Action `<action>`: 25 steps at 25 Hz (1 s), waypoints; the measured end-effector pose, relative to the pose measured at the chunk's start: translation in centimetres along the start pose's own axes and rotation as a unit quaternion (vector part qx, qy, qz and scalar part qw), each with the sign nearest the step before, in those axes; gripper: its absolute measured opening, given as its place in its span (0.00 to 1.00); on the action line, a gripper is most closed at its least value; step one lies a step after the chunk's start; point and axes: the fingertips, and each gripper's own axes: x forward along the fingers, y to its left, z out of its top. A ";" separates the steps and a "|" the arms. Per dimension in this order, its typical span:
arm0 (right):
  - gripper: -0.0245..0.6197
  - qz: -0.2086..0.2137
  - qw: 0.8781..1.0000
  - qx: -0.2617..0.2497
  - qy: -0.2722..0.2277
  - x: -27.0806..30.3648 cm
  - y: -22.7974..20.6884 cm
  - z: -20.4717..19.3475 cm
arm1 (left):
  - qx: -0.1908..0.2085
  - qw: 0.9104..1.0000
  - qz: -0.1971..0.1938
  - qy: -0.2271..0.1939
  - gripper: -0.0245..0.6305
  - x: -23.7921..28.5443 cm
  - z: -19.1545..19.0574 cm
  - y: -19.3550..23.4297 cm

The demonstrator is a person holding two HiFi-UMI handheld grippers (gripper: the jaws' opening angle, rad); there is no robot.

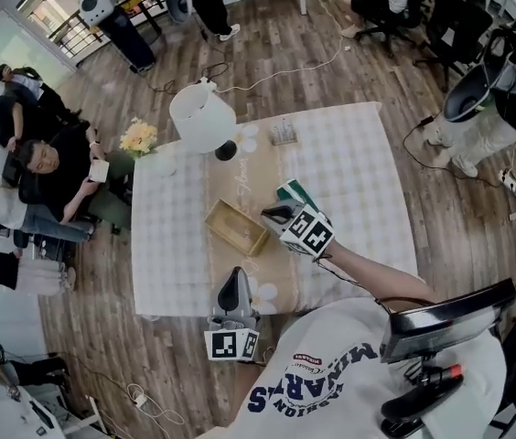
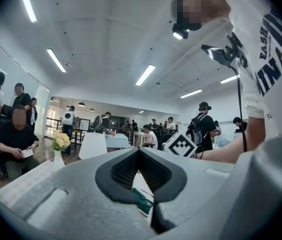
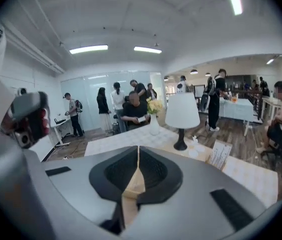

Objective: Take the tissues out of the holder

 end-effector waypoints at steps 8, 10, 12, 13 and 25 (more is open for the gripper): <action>0.05 0.011 0.988 -0.081 -0.128 -10.5 5.7 9.1 | 0.010 0.999 -0.035 -0.026 0.04 1.2 2.5 -1.9; 0.05 0.005 0.987 -0.076 -0.141 -11.9 5.7 10.2 | 0.010 0.999 -0.039 -0.027 0.04 1.6 3.0 -1.8; 0.05 -0.007 0.986 -0.073 -0.149 -12.5 5.7 10.6 | 0.008 0.999 -0.042 -0.031 0.04 1.6 3.1 -1.4; 0.05 -0.012 0.986 -0.073 -0.150 -12.5 5.9 10.4 | 0.006 0.999 -0.041 -0.032 0.04 1.2 2.9 -1.3; 0.05 -0.057 0.986 -0.066 -0.140 -11.4 6.0 9.4 | 0.007 0.998 -0.054 -0.028 0.04 -0.6 1.9 1.1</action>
